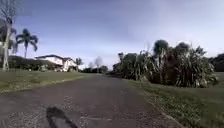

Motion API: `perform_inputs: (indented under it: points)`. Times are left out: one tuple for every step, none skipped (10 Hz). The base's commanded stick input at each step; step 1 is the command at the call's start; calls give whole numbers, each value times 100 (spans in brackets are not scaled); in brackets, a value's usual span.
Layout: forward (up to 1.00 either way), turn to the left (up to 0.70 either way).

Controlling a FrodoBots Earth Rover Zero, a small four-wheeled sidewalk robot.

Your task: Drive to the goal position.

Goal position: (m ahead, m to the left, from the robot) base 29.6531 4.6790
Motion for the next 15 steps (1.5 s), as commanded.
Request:
perform_inputs:
  points:
    - [100,0]
    - [100,0]
    - [100,0]
    - [100,0]
    - [100,0]
    - [100,0]
    - [100,0]
    - [100,0]
    - [100,0]
    - [100,0]
    - [100,0]
    - [100,11]
    - [100,27]
    - [100,27]
    - [100,19]
